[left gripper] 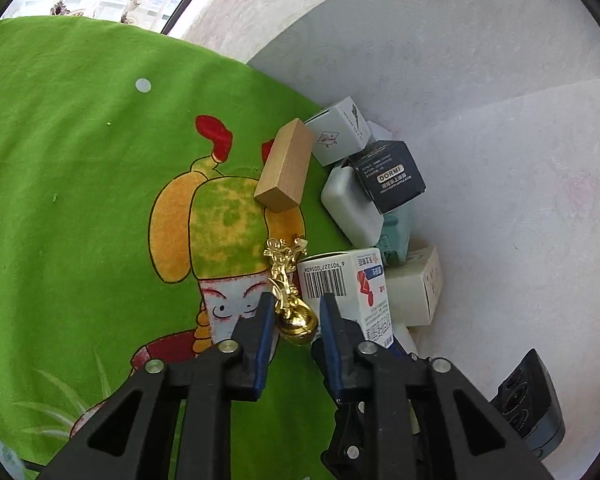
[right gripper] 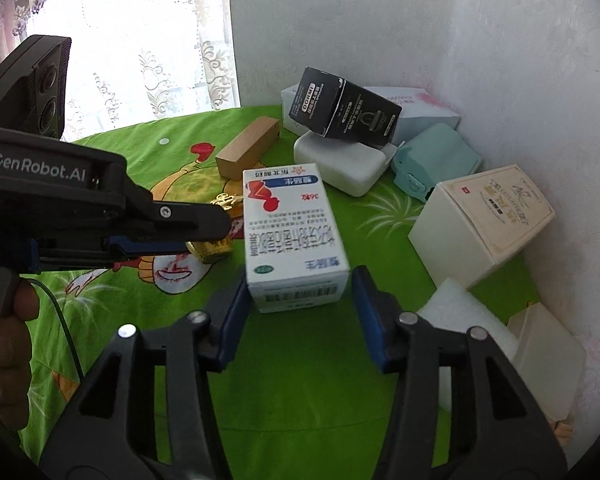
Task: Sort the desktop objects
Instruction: 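Grasp the gold ornament with the left gripper while the right grasps the white medicine box, then carry the gold ornament and white medicine box into the purple box and open both grippers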
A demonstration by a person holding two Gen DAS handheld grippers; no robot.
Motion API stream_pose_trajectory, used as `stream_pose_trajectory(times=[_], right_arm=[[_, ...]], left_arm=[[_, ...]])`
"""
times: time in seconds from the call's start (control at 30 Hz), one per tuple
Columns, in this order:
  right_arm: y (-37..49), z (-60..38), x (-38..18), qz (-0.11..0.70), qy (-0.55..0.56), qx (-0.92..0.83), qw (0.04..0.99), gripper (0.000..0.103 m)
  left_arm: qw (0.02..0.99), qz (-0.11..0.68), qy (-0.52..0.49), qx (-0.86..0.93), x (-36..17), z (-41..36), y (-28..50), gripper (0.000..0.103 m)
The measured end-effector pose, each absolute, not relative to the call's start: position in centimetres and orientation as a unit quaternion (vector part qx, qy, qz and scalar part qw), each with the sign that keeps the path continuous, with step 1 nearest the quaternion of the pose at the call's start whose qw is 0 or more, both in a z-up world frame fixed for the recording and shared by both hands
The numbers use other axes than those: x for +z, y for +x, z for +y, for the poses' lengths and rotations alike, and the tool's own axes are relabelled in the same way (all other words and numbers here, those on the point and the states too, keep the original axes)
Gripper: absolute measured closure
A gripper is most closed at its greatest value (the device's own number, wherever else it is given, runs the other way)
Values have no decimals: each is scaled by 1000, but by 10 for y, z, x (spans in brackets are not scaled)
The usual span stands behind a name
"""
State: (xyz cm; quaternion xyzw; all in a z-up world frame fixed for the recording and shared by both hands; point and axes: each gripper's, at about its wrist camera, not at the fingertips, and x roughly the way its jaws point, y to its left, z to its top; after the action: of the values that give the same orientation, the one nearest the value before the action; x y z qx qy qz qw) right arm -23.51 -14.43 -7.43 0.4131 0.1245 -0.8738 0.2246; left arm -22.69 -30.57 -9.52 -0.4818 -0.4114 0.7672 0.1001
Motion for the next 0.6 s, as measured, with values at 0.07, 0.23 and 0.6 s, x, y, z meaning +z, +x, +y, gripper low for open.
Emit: stream_pose_trajectory(times=[0.07, 0.23, 0.6], right_arm=[[-237, -143, -75, 119, 414, -874, 225, 57], [-231, -139, -72, 112, 410, -877, 223, 59], [-197, -130, -43, 81, 395, -886, 231, 60]], left_arm=[[101, -410, -480, 769, -95, -306, -227, 81], [101, -409, -475, 772, -92, -308, -224, 84], [88, -394, -434, 805, -52, -322, -170, 84]])
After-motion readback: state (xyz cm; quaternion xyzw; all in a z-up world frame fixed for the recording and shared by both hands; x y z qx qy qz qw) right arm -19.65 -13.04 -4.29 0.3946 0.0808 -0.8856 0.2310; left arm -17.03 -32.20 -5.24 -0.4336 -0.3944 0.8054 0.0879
